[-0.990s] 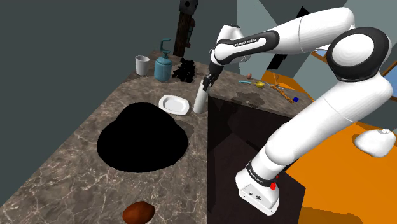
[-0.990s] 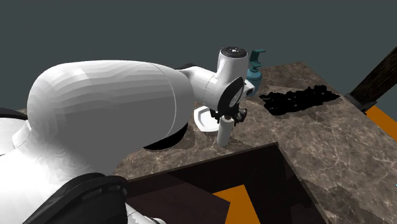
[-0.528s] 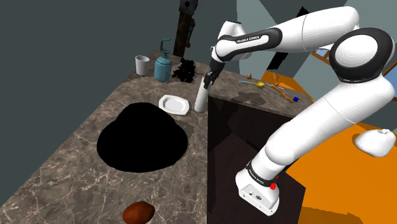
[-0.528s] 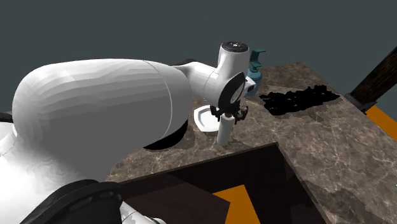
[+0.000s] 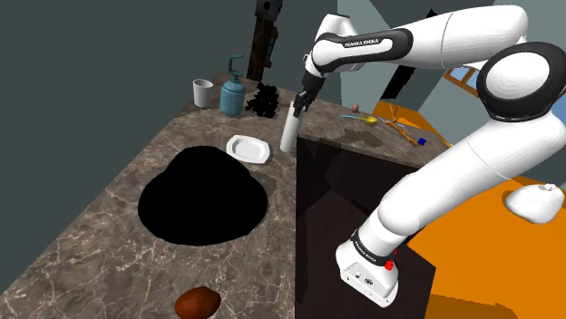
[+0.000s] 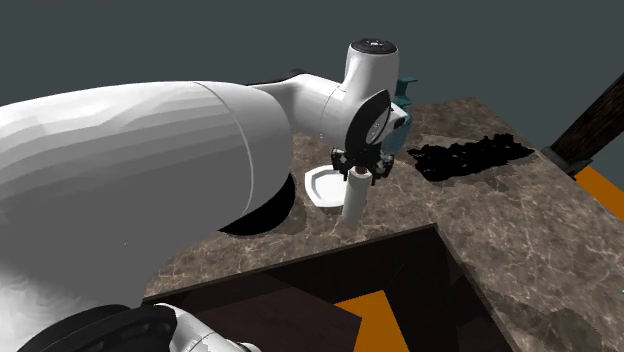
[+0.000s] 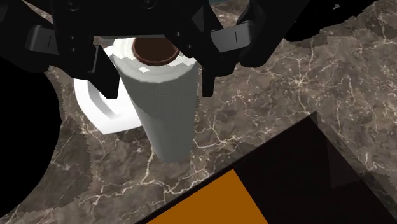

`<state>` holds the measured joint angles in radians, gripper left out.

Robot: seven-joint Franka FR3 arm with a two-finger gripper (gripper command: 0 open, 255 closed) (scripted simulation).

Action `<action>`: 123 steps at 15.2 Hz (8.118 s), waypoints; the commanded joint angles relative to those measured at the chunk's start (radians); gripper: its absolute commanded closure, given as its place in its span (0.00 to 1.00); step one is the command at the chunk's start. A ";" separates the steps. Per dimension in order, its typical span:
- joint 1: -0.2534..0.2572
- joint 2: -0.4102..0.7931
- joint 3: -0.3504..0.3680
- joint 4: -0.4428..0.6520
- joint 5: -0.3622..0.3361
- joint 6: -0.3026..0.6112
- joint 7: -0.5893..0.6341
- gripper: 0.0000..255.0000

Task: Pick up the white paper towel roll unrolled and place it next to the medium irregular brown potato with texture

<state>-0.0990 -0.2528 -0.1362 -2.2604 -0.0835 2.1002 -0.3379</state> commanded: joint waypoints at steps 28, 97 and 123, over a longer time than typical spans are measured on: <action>0.005 -0.015 0.010 0.379 0.010 -0.393 -0.017 1.00; 0.236 -0.488 0.772 0.199 0.404 -0.636 0.876 1.00; 0.283 -0.552 0.878 -0.168 0.504 -0.324 0.862 1.00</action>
<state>0.1834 -0.8059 0.7347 -2.4166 0.4157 1.7623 0.5233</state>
